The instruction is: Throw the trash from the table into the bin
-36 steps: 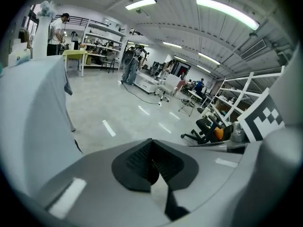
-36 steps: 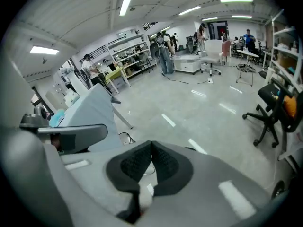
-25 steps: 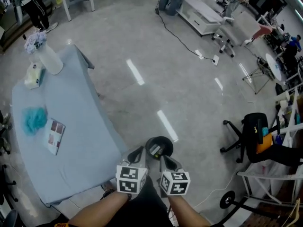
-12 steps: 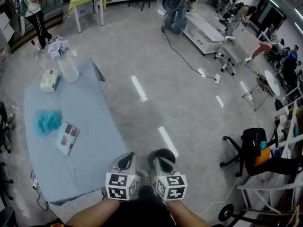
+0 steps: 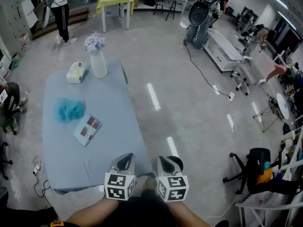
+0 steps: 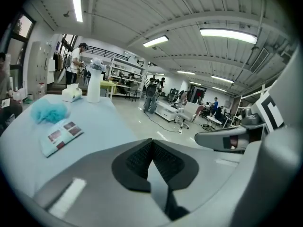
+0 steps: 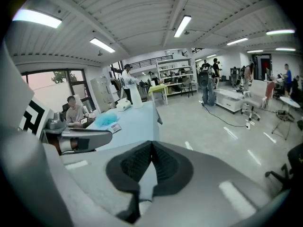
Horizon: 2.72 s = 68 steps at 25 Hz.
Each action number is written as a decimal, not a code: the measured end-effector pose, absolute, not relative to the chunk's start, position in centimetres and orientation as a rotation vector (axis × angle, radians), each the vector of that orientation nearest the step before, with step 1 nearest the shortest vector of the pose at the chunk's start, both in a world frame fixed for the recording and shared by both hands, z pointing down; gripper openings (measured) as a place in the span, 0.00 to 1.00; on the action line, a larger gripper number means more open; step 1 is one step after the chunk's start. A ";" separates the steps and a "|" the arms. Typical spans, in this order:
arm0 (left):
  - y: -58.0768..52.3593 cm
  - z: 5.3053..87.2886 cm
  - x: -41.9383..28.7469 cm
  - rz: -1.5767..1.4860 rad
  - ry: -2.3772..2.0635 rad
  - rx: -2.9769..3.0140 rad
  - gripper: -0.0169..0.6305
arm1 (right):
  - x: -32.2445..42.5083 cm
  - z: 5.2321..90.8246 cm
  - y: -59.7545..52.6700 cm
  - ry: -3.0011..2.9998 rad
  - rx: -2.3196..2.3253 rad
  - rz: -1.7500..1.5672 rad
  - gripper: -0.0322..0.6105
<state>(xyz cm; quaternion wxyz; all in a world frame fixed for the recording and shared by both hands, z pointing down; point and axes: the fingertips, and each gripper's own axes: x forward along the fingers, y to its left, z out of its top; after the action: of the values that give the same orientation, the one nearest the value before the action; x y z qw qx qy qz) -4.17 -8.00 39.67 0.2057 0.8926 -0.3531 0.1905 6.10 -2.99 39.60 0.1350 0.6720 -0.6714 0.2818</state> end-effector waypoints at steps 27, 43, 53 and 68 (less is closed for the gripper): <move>-9.2 35.3 -23.3 0.368 -1.465 2.308 0.04 | -10.5 35.3 -7.8 -2.269 1.558 0.595 0.05; -8.7 35.8 -24.7 0.357 -1.476 2.302 0.04 | -13.0 35.7 -7.6 -2.297 1.474 0.566 0.05; -8.5 36.2 -24.2 0.388 -1.461 2.316 0.04 | -12.7 36.1 -7.5 -2.290 1.475 0.582 0.05; -7.2 36.2 -22.2 0.406 -1.573 2.236 0.04 | -10.2 35.9 -7.0 -2.374 1.375 0.578 0.05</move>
<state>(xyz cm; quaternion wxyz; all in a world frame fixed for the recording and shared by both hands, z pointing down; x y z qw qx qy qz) -22.24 -7.20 36.21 0.1875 0.7947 -0.5590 0.1444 -10.20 -7.02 35.94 0.1683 0.4834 -0.8347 0.2031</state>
